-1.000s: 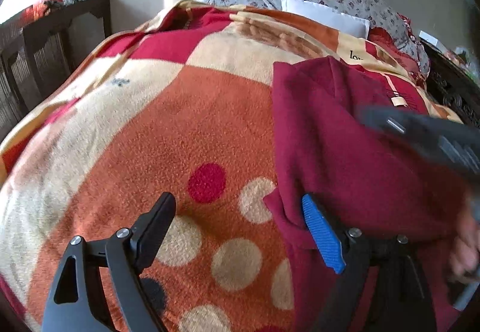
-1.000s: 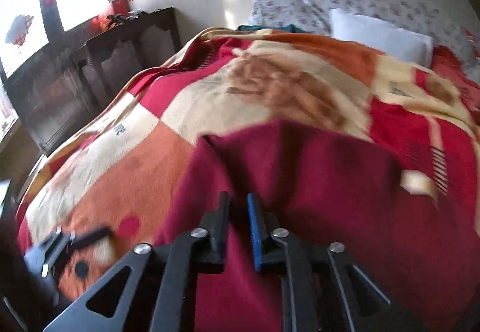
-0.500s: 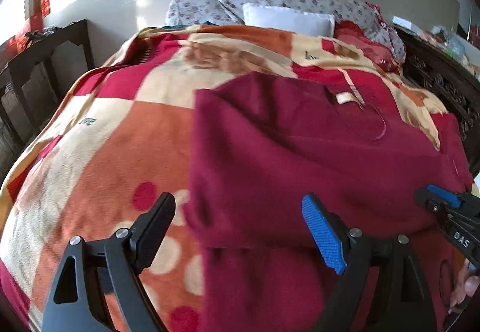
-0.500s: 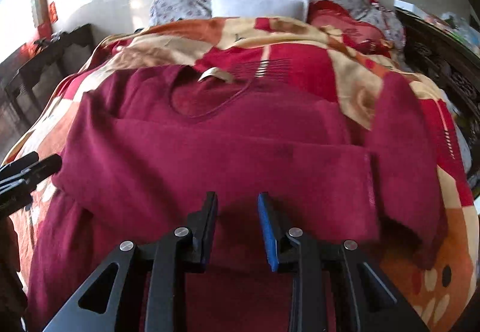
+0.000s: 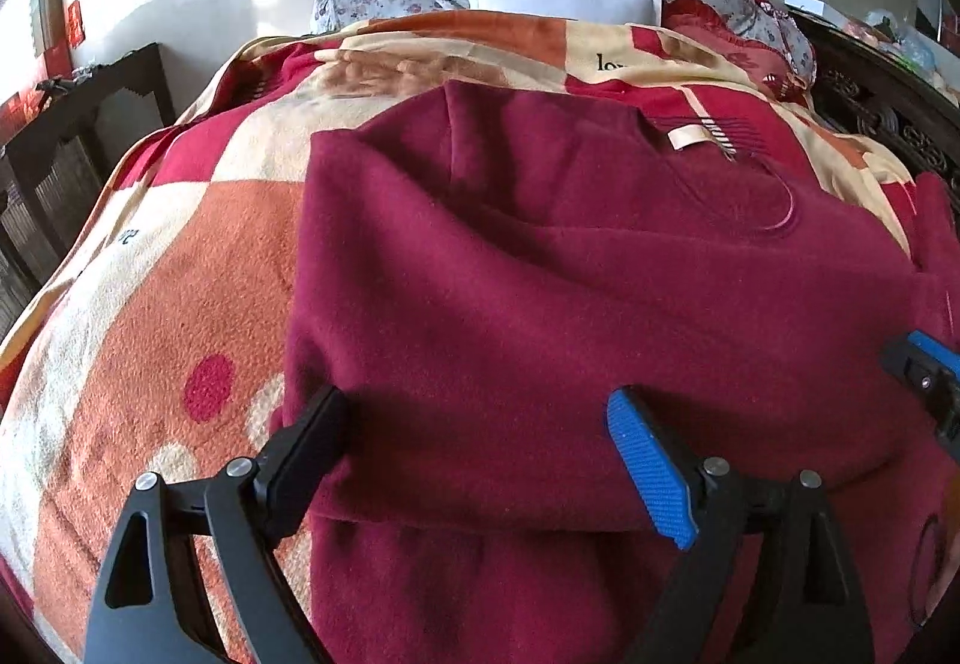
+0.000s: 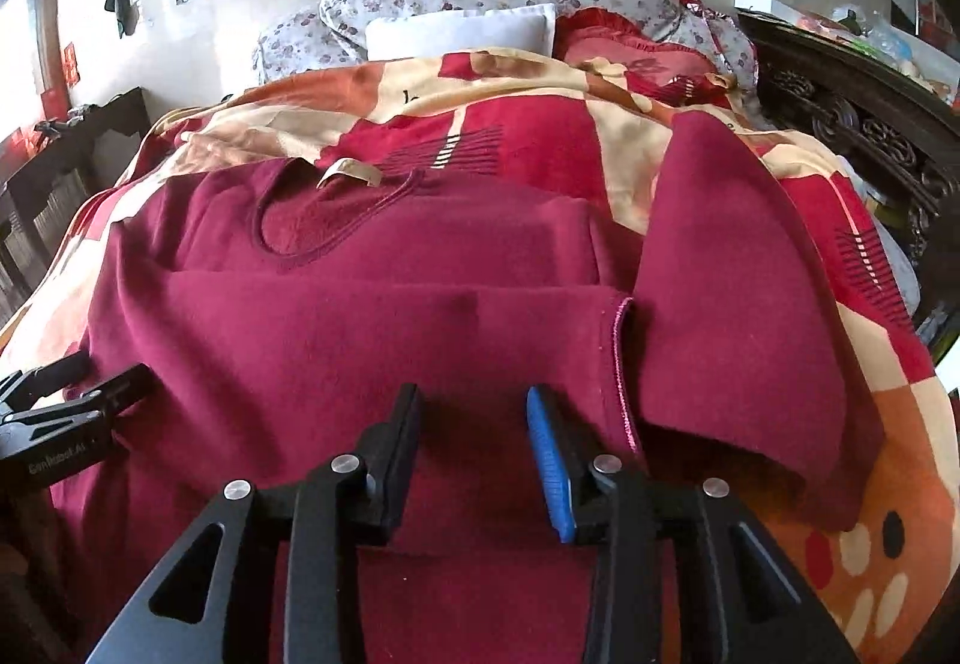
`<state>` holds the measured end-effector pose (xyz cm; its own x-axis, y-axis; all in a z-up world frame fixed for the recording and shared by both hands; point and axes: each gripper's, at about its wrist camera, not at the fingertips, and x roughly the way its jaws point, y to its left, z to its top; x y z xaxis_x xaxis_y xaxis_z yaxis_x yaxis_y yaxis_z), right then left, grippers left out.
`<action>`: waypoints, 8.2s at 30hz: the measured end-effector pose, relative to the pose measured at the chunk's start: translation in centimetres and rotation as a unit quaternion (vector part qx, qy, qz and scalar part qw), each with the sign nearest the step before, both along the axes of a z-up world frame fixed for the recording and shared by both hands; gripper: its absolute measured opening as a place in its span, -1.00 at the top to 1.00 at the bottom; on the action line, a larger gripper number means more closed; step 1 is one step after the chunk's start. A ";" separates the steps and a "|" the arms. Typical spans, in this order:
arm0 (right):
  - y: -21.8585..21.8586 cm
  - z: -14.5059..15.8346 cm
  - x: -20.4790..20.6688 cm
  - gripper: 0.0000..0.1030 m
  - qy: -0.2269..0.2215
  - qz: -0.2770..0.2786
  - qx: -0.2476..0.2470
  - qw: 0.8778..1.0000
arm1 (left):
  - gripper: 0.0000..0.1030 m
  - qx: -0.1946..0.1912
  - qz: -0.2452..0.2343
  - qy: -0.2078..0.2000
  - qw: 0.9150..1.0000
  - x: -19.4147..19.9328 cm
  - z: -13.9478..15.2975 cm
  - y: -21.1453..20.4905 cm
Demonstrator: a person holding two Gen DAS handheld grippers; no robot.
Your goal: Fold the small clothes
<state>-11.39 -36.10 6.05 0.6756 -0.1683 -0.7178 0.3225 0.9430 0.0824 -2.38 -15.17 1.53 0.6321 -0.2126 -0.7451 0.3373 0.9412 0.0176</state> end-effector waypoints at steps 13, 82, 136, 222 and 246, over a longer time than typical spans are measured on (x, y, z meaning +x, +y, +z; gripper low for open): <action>-0.4 -0.2 -1.8 -0.04 0.000 -0.023 0.017 1.000 | -0.79 -0.009 -0.006 0.000 1.000 0.0 -0.1 0.1; 6.6 0.5 4.6 -0.13 -0.047 0.157 0.244 0.956 | -0.81 -0.265 0.009 0.025 0.964 2.1 2.9 8.5; -8.3 1.4 -6.6 0.81 -0.042 -0.093 0.117 0.988 | 0.83 -0.153 -0.008 0.006 0.988 1.9 2.4 6.1; -4.5 -0.3 -5.5 0.03 0.005 -0.040 0.098 0.994 | -0.93 -0.060 -0.005 0.026 0.998 2.5 -0.7 3.4; -0.3 3.0 -22.0 -0.50 -0.006 0.024 0.112 0.993 | -0.93 -0.033 -0.026 0.009 0.999 -11.9 3.7 9.8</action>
<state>-33.38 -36.36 9.04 0.6873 0.0273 -0.7259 0.2752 0.9150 0.2950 -14.32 -5.41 5.27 0.6059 -0.2942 -0.7392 0.3852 0.9214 -0.0510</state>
